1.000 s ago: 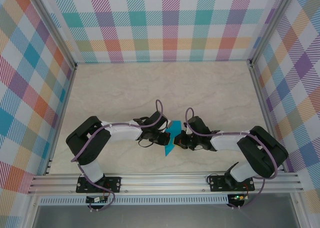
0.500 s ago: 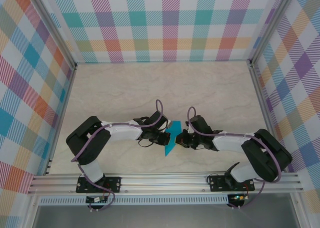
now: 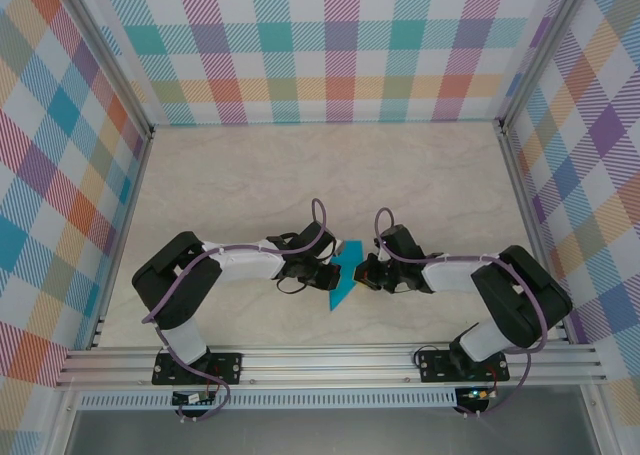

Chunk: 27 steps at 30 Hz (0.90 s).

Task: Fold a paper plane with a square sheet of paper (pick it up from the middle)
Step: Third fold the triangle at the center of the table.

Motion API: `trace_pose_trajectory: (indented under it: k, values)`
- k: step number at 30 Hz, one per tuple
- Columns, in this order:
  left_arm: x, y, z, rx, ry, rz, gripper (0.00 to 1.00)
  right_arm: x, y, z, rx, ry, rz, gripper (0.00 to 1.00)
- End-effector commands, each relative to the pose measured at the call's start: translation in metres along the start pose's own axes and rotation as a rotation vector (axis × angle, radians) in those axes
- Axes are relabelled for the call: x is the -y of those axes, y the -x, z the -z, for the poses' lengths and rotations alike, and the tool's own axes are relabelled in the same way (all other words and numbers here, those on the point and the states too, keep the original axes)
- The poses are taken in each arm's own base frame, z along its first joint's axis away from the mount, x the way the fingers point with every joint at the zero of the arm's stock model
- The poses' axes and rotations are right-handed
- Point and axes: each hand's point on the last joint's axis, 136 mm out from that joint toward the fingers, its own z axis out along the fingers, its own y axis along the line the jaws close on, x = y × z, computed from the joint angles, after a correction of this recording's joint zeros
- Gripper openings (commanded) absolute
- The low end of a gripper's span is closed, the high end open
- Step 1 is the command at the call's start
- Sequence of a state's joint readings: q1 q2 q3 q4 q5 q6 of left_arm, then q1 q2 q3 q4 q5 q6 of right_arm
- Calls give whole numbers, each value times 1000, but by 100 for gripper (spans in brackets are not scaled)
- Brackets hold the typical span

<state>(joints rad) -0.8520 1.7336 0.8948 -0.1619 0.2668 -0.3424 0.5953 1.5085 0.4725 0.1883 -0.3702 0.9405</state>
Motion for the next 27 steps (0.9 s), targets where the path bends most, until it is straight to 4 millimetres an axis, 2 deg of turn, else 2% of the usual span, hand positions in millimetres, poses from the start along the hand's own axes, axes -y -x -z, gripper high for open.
trace_pose_trajectory:
  k: [1, 5, 8, 15, 22, 25, 27]
  values:
    - [-16, -12, -1, -53, 65, -1, 3, 1, 2, 3, 5, -10, 21, 0]
    - [-16, -12, -1, -53, 68, -1, 4, -16, 10, 18, 31, 37, 47, 0]
    - [-16, -11, -1, -53, 69, 0, 3, -21, 17, 26, 47, 63, 48, 0]
    - [-15, -11, -1, -54, 65, 0, 4, -13, 22, 22, 27, 78, 22, 0]
    - [-16, -12, -1, -56, 68, 3, 4, 9, 18, 9, -5, 20, -12, 0]
    - [-16, -12, 0, -56, 69, 3, 4, 18, 19, 9, 2, -26, -26, 0]
    - [-17, -13, 0, -59, 72, 3, 4, 14, 19, 13, 10, -21, -20, 0]
